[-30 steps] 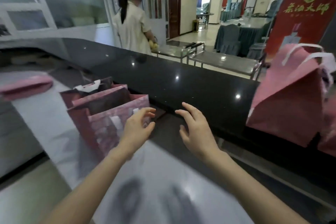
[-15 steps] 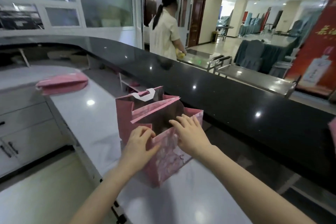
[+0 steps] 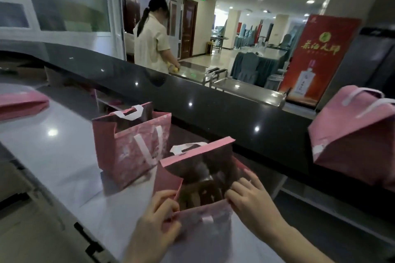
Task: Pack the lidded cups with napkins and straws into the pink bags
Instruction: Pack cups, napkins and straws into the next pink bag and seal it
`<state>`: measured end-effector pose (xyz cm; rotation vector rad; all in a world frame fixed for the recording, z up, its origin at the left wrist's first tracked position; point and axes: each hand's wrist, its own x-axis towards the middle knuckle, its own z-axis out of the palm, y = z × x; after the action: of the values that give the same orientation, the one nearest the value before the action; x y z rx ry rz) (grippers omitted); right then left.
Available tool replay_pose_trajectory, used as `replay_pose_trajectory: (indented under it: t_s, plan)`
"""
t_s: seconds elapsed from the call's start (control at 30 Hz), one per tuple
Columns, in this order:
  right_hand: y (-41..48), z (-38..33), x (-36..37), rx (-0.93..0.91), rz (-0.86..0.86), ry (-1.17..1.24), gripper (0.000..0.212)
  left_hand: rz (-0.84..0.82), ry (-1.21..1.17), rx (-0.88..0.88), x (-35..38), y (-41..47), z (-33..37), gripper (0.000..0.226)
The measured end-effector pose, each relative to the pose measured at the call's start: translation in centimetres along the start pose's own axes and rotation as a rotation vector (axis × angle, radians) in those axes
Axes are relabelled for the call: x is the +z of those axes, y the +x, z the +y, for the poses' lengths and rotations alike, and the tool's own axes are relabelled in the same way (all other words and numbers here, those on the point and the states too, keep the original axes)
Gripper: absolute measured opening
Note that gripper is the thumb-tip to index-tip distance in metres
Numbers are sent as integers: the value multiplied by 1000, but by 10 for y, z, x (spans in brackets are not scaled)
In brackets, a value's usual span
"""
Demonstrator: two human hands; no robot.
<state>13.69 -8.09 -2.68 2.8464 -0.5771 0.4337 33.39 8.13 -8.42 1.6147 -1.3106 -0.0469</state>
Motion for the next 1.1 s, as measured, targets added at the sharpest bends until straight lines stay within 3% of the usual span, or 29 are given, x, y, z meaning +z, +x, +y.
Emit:
replay_pose_trajectory:
  t_s: [0.17, 0.3, 0.53, 0.77, 1.1]
  plan:
    - [-144, 32, -24, 167, 102, -150, 17, -166, -88, 135, 72, -28, 75, 20]
    - [-257, 50, -58, 384, 119, -198, 18, -310, -168, 215, 142, -56, 140, 39]
    - [-401, 66, -106, 648, 65, -223, 22, -441, -230, 347, 238, -101, 245, 25]
    - [-475, 104, -130, 819, 68, -275, 20, -464, -270, 383, 308, -121, 312, 24]
    - [-503, 198, -130, 797, 32, -325, 20, -376, -303, 362, 399, -108, 349, 29]
